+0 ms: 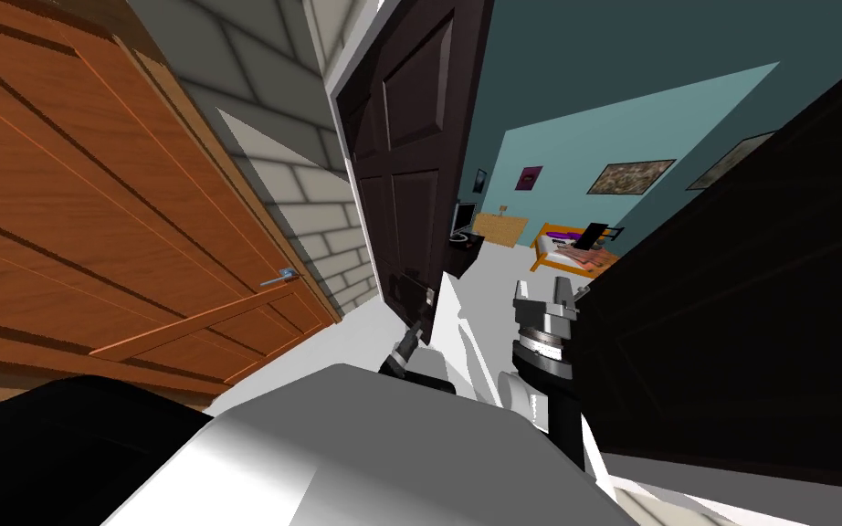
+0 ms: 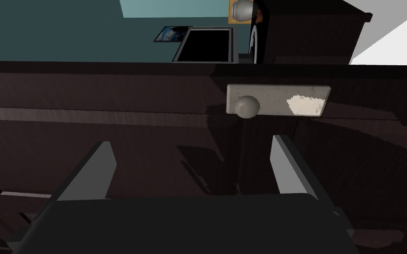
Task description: Push the door open
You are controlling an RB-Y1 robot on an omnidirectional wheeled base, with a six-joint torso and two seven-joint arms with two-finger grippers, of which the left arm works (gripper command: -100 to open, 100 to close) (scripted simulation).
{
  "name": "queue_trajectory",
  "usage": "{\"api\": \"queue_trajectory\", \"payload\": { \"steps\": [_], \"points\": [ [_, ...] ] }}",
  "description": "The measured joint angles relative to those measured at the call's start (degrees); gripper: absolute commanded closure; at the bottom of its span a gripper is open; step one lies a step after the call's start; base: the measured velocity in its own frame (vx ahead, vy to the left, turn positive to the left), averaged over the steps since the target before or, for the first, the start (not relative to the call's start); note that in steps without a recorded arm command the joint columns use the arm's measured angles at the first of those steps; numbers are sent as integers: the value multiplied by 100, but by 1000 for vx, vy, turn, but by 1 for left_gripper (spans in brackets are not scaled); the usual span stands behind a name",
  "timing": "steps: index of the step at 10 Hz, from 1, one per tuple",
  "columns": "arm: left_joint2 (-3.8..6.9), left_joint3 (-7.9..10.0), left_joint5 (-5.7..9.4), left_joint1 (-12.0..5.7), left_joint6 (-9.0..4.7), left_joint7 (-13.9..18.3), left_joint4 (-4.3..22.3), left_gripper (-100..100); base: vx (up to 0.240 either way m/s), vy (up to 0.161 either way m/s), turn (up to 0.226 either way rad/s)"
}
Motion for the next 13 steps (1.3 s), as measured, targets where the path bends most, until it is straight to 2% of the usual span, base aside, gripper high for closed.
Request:
{"api": "queue_trajectory", "payload": {
  "steps": [2, 4, 8, 10, 13],
  "points": [
    [19, -118, 29, -87, -32, -2, 245, -100, 178, 114, -33],
    [65, -239, 47, -92, -62, -17, 388, -100, 171, 84, -27],
    [71, -423, 78, -187, -128, -46, 752, -100, 137, 79, -21],
    [60, -408, 76, -202, -133, -40, 781, -100, 132, -29, -31],
    [-7, -336, 69, -284, -149, -11, 915, -100, 165, -109, -34]
  ]
}}
